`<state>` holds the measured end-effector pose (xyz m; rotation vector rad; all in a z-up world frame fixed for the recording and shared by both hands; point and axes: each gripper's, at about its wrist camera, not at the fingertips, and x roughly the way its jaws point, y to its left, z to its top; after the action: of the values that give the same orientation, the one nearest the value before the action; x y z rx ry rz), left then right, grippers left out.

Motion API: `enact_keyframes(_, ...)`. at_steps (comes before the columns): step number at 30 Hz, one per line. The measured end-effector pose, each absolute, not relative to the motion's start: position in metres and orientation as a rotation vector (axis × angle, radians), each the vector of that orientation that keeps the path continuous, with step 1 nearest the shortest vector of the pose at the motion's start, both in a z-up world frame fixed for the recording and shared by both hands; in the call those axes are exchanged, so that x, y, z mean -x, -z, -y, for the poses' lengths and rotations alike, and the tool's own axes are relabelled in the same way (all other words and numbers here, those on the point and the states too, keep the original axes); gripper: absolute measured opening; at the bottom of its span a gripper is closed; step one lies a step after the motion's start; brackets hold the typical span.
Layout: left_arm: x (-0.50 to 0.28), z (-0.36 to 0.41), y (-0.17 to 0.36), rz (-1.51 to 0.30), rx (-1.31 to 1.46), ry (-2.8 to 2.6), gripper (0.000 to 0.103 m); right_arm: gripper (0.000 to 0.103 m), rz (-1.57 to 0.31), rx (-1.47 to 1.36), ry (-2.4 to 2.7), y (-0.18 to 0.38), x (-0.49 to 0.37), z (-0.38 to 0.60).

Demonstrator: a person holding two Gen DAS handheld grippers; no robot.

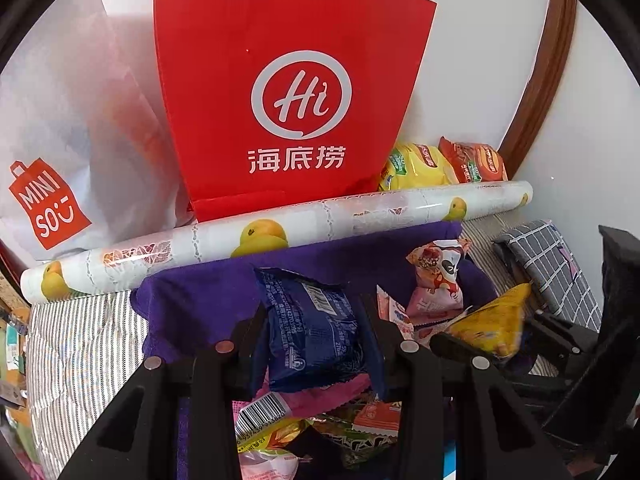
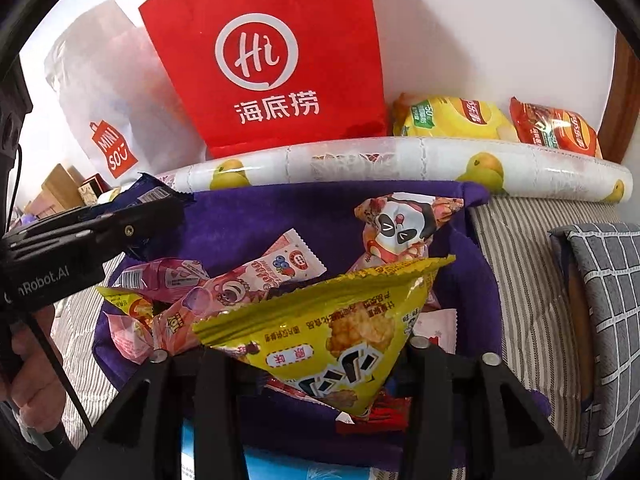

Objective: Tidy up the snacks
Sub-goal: 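Open both tools to release the packs onto the towel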

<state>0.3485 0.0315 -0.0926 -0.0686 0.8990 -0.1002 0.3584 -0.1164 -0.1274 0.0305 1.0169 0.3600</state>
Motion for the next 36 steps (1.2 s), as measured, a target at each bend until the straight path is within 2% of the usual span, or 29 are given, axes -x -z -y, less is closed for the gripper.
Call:
enact_keyframes(1, -0.349, -0.032, 0.093, -0.901, 0.071, 0.099, 0.038, 0.055, -1.01, -0.037, -0.358, 0.127, -0.358, 0.117)
enact_keyframes(3, -0.35, -0.031, 0.095, -0.91, 0.071, 0.099, 0.038, 0.07, -0.985, -0.052, -0.347, 0.124, -0.357, 0.12)
enact_keyframes(5, -0.351, -0.032, 0.096, -0.912, 0.073, 0.095, 0.038, 0.075, -0.959, -0.063, -0.353, 0.12, -0.355, 0.122)
enact_keyframes(15, -0.356, -0.031, 0.106, -0.978, 0.106, 0.122, 0.038, 0.076, -0.856, -0.097, -0.331, 0.103, -0.351, 0.134)
enact_keyframes(31, -0.36, -0.015, 0.119, -1.062, 0.032, 0.106, 0.039, 0.076, -0.829, -0.147, -0.322, 0.102, -0.351, 0.143)
enact_keyframes(33, -0.36, -0.015, 0.118, -1.069, 0.035, 0.107, 0.041, 0.076, -0.832, -0.144, -0.326, 0.102, -0.351, 0.142)
enact_keyframes(36, -0.36, -0.016, 0.116, -1.066, 0.04, 0.105, 0.049, 0.076, -0.824, -0.144, -0.327, 0.103, -0.35, 0.141)
